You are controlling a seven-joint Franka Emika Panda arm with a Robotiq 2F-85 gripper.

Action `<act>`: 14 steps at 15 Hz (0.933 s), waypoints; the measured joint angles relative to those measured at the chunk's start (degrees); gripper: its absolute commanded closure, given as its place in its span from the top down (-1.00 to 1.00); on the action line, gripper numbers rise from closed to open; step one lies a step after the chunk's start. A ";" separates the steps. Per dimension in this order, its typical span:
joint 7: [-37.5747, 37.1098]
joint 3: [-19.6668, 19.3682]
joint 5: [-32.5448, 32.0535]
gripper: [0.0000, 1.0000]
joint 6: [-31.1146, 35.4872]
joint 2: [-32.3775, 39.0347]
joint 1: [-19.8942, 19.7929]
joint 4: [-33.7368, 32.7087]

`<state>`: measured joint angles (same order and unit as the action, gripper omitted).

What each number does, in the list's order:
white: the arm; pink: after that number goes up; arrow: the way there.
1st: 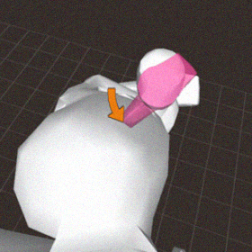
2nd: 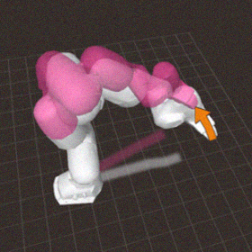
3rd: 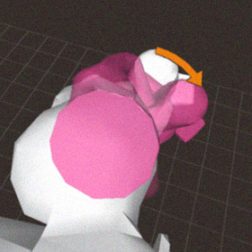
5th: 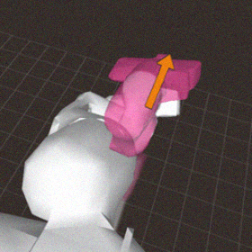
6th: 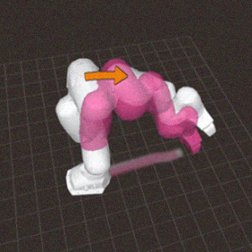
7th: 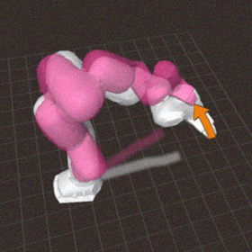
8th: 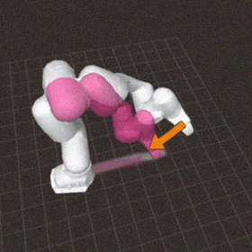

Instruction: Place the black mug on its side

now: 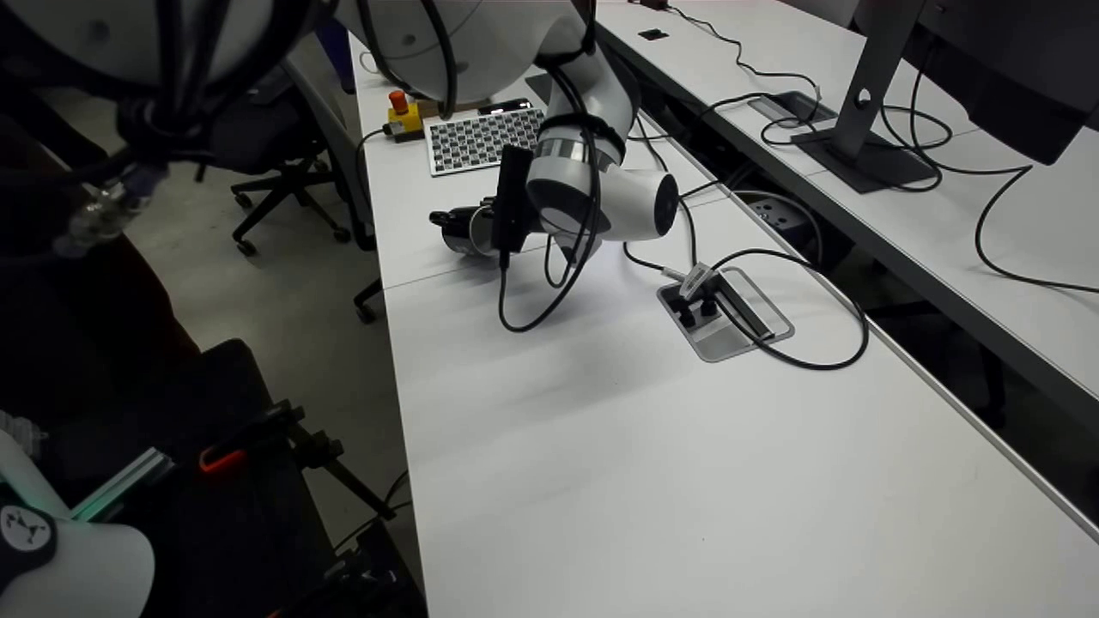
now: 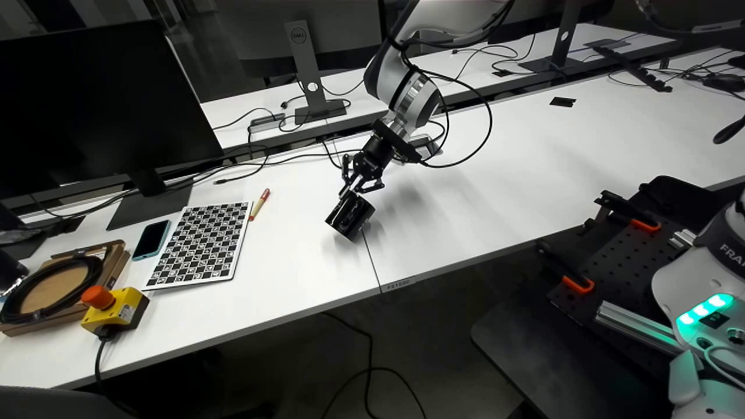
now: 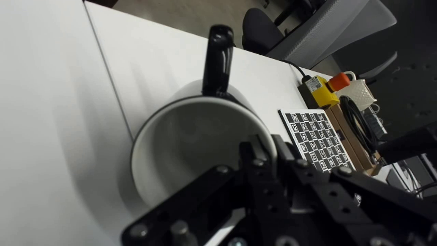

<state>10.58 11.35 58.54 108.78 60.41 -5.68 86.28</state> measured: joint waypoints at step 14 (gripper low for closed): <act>0.00 -0.02 0.02 -0.95 0.00 -0.01 0.02 0.00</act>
<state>10.58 11.33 58.56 108.78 60.40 -5.65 86.28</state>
